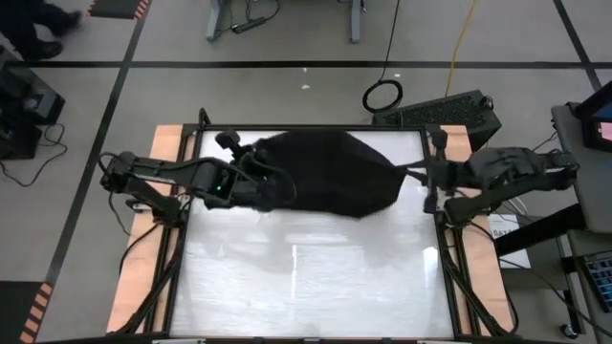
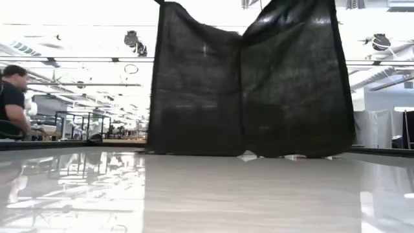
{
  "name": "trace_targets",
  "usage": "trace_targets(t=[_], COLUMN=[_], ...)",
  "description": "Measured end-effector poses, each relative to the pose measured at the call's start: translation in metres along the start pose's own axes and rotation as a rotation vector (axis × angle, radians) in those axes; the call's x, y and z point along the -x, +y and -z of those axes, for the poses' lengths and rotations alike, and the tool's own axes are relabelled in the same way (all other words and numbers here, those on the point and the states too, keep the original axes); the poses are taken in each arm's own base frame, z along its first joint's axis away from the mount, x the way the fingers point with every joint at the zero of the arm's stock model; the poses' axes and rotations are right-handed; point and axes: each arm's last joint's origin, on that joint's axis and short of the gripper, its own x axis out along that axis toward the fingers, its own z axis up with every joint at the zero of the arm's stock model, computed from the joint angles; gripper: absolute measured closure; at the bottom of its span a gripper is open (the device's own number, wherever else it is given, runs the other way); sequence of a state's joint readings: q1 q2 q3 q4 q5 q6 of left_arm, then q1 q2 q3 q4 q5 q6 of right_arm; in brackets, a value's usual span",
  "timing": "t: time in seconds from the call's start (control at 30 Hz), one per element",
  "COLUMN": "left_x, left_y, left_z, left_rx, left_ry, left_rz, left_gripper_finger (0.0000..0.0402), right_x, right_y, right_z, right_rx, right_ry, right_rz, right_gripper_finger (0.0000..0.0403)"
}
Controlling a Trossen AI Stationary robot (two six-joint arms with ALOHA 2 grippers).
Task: Roll towel into tight, uniform cylinder
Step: Roll the black towel
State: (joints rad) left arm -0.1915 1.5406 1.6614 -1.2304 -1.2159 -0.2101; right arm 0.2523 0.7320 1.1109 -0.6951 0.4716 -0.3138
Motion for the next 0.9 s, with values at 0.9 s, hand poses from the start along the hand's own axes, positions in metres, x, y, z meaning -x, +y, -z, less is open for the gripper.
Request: trace_targets(t=[0.9], left_x=[0.186], left_y=[-0.008], left_z=[-0.034], left_rx=[-0.148], left_ry=[-0.764], left_rz=[0.330], left_gripper_finger=[0.0402], right_x=[0.039], right_y=[0.020], right_z=[-0.045], right_rx=[0.200], right_ry=[-0.731], right_rz=[-0.956], right_gripper_finger=[0.0403])
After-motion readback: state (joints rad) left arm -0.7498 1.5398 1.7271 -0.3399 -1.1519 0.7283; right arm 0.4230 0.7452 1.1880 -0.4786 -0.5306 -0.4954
